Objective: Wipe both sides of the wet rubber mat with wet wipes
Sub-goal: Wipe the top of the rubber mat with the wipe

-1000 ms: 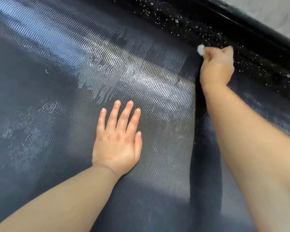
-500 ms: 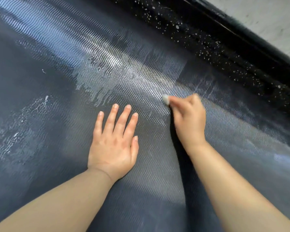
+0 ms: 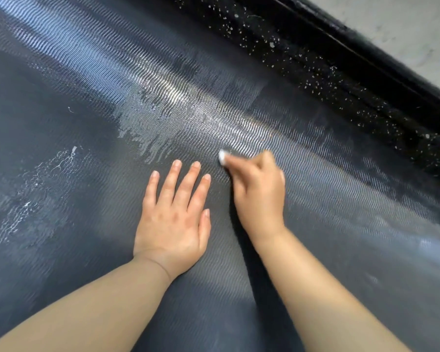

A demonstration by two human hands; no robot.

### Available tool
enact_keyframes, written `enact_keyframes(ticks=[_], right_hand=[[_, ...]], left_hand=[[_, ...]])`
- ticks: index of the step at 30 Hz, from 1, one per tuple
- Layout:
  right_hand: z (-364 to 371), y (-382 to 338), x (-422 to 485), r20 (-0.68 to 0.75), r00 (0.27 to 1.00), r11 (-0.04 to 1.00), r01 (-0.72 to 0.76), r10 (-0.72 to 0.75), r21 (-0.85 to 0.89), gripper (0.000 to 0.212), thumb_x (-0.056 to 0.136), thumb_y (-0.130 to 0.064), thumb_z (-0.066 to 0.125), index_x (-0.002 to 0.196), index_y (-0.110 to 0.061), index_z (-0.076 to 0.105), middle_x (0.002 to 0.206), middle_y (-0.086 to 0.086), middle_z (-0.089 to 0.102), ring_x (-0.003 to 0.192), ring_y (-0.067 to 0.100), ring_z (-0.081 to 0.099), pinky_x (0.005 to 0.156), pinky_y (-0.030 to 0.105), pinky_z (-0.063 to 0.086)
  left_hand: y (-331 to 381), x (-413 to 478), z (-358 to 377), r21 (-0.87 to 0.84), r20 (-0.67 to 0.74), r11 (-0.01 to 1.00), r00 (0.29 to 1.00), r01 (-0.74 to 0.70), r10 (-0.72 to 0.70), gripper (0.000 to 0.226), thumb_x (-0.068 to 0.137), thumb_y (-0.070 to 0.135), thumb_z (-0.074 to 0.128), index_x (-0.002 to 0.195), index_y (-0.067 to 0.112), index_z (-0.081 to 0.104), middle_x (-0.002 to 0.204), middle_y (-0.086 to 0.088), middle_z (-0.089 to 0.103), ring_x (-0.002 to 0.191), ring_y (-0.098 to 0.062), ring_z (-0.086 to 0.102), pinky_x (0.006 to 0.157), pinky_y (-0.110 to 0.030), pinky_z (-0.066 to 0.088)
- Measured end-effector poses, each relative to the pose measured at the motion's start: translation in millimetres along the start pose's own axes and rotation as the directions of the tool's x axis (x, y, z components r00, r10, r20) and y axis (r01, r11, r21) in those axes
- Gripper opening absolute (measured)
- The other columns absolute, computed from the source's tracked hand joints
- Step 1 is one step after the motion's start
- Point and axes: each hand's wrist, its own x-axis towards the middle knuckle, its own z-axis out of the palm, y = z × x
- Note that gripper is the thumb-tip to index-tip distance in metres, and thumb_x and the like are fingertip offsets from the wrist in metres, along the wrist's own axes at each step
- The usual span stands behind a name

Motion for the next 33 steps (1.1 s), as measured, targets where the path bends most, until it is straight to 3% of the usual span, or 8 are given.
enact_keyframes(ticks=[5, 8, 11, 13, 18, 24, 30, 33], right_hand=[[-6.2, 10.1, 8.1, 0.074, 0.989, 0.991, 0.129, -0.126, -0.042, 0.015, 0.082, -0.026, 0.068, 0.095, -0.03, 0.074, 0.073, 0.005, 0.053, 0.069, 0.026, 0.055, 0.062, 0.035, 0.039], [0.8, 39.3, 84.4, -0.073, 0.994, 0.989, -0.095, 0.087, -0.113, 0.02, 0.089, -0.04, 0.058, 0.102, -0.034, 0.072, 0.087, 0.008, 0.051, 0.084, 0.026, 0.054, 0.074, 0.035, 0.044], [2.2, 63.8, 138.7, -0.218, 0.915, 0.929, -0.363, 0.34, -0.072, 0.029, 0.093, -0.047, 0.047, 0.107, -0.033, 0.069, 0.093, -0.002, 0.04, 0.093, 0.021, 0.054, 0.086, 0.032, 0.043], [5.8, 62.6, 142.1, -0.234, 0.893, 0.913, -0.406, 0.385, -0.046, 0.029, 0.094, -0.045, 0.047, 0.106, -0.031, 0.069, 0.095, -0.004, 0.037, 0.093, 0.021, 0.055, 0.089, 0.034, 0.043], [8.7, 18.3, 49.1, -0.097, 0.985, 0.987, -0.149, 0.143, -0.056, 0.018, 0.089, -0.03, 0.059, 0.102, -0.027, 0.072, 0.086, 0.006, 0.048, 0.081, 0.025, 0.055, 0.076, 0.038, 0.042], [-6.3, -20.7, -56.0, 0.038, 0.999, 1.0, 0.012, -0.011, -0.02, 0.016, 0.082, -0.021, 0.066, 0.095, -0.027, 0.074, 0.073, 0.001, 0.052, 0.067, 0.023, 0.053, 0.063, 0.036, 0.041], [-5.0, 24.7, 43.1, -0.122, 0.976, 0.971, -0.198, 0.182, -0.136, 0.02, 0.09, -0.034, 0.058, 0.101, -0.026, 0.073, 0.091, 0.011, 0.056, 0.087, 0.03, 0.052, 0.079, 0.039, 0.04], [-0.8, 27.0, 59.5, -0.138, 0.971, 0.976, -0.206, 0.195, -0.072, 0.021, 0.091, -0.03, 0.057, 0.1, -0.02, 0.074, 0.093, 0.013, 0.056, 0.087, 0.027, 0.054, 0.078, 0.038, 0.043]], left_hand=[[-0.2, 0.0, 0.4, 0.006, 0.0, 1.0, 1.0, -0.003, 0.003, 0.057, 0.086, 0.033, 0.034, 0.134, 0.009, 0.051, 0.143, -0.012, 0.045, 0.134, -0.038, 0.038, 0.107, -0.056, 0.021], [-0.6, 0.0, 0.8, 0.001, 0.003, 1.0, 1.0, 0.0, 0.0, 0.056, 0.087, 0.033, 0.033, 0.134, 0.009, 0.051, 0.143, -0.012, 0.045, 0.134, -0.037, 0.037, 0.107, -0.056, 0.021], [-0.1, -0.8, 0.4, 0.005, -0.005, 1.0, 1.0, 0.0, 0.0, 0.056, 0.087, 0.033, 0.033, 0.133, 0.009, 0.052, 0.142, -0.012, 0.046, 0.134, -0.037, 0.038, 0.107, -0.055, 0.021], [-0.2, -0.1, 0.1, 0.006, -0.006, 1.0, 1.0, 0.001, -0.001, 0.056, 0.087, 0.033, 0.033, 0.134, 0.009, 0.052, 0.142, -0.012, 0.046, 0.134, -0.037, 0.038, 0.107, -0.055, 0.02], [0.1, -0.2, -0.2, -0.007, -0.01, 1.0, 1.0, 0.002, -0.002, 0.056, 0.086, 0.033, 0.034, 0.133, 0.008, 0.053, 0.143, -0.011, 0.046, 0.134, -0.037, 0.038, 0.107, -0.055, 0.021], [-1.1, -1.0, 1.7, -0.051, -0.063, 0.999, 0.998, -0.009, 0.006, 0.054, 0.084, 0.029, 0.036, 0.127, 0.003, 0.057, 0.141, -0.013, 0.047, 0.133, -0.038, 0.039, 0.107, -0.055, 0.02], [-1.2, -2.1, 2.6, -0.08, -0.063, 0.997, 0.998, -0.011, 0.005, 0.054, 0.084, 0.026, 0.035, 0.127, 0.002, 0.056, 0.141, -0.012, 0.048, 0.134, -0.037, 0.038, 0.11, -0.052, 0.017], [-1.5, -2.0, 2.0, -0.097, -0.063, 0.995, 0.998, -0.009, 0.003, 0.053, 0.084, 0.026, 0.034, 0.127, 0.003, 0.056, 0.14, -0.012, 0.048, 0.134, -0.037, 0.038, 0.11, -0.053, 0.02]])
